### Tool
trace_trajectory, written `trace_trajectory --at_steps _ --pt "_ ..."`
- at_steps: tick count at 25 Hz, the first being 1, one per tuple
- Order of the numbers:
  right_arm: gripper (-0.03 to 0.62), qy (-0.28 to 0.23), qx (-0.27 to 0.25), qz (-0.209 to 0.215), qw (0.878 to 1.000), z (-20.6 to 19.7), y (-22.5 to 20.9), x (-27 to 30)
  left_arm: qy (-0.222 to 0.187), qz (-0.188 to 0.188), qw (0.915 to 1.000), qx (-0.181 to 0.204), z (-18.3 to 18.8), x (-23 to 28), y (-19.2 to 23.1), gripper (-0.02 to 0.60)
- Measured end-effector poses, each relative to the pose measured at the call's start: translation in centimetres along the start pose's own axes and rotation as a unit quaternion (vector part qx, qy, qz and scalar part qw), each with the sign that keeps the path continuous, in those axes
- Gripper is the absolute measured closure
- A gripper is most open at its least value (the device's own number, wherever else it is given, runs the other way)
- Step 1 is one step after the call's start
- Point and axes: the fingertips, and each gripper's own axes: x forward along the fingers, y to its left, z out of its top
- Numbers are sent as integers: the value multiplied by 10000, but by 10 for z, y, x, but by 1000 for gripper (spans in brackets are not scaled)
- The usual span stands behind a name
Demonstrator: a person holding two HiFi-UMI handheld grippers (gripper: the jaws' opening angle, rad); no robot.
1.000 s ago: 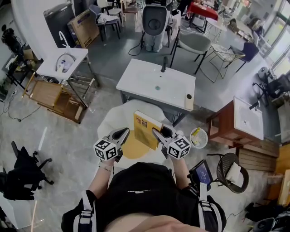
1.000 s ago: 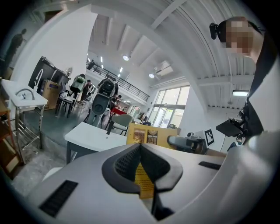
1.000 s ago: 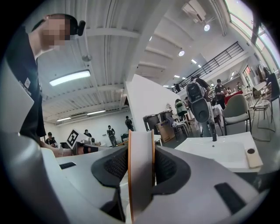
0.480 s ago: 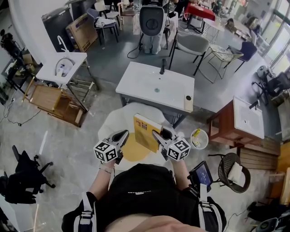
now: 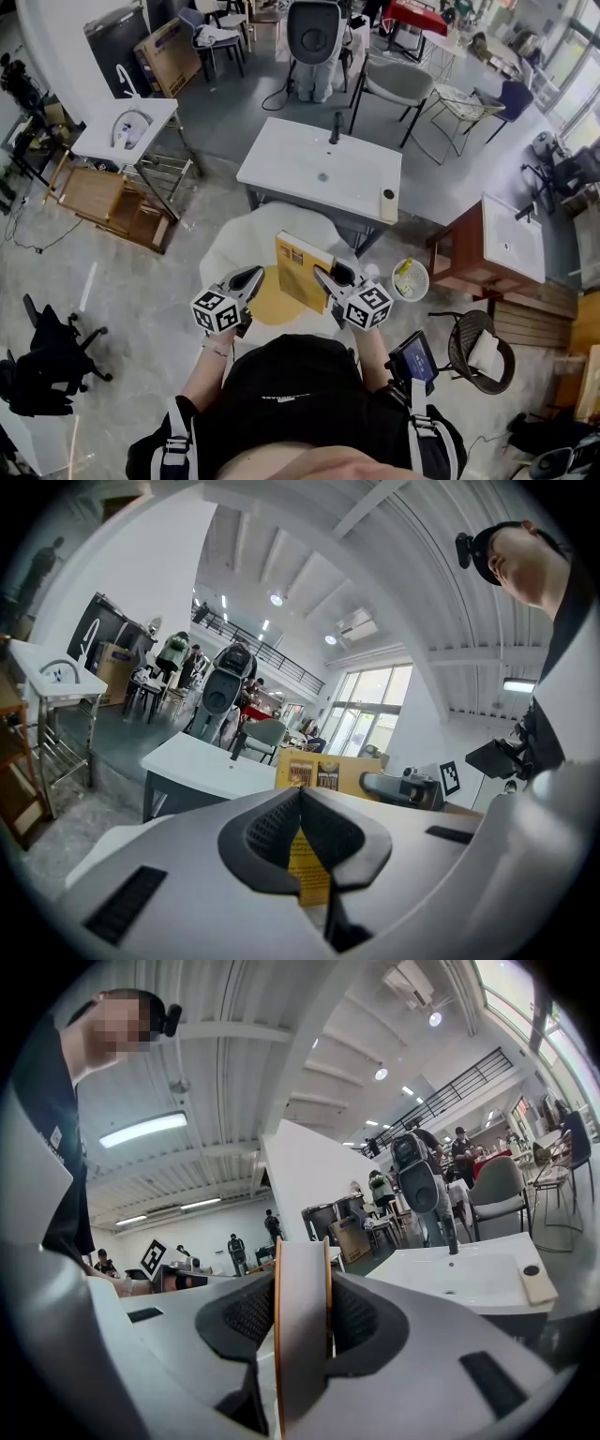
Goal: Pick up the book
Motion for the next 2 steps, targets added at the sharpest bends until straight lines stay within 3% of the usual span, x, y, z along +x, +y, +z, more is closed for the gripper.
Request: trace_trajectory --at_steps 2 --pt "428 4 17 12 10000 0 -1 3 -1 34 10000 -5 1 -2 1 568"
